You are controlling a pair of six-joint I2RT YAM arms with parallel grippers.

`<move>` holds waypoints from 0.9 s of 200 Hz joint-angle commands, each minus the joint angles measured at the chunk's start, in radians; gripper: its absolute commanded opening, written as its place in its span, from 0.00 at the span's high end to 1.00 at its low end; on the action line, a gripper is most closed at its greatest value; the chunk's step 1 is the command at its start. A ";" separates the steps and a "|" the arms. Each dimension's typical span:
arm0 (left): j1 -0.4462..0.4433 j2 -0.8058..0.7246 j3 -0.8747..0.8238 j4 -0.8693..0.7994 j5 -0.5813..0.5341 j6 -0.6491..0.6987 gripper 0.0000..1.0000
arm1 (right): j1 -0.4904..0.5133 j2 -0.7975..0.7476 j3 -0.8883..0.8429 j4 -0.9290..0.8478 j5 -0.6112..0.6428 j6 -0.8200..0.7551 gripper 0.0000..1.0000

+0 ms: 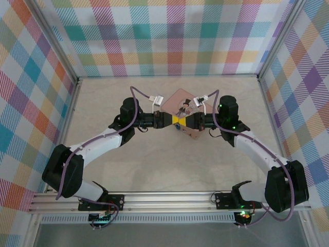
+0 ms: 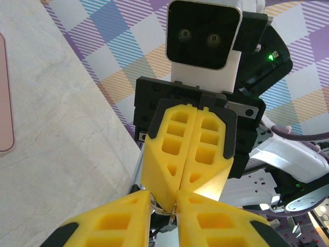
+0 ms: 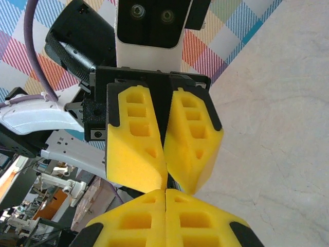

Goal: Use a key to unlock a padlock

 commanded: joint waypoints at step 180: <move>-0.046 0.079 -0.044 0.333 -0.215 -0.205 1.00 | 0.089 -0.164 -0.220 0.383 0.548 0.271 0.50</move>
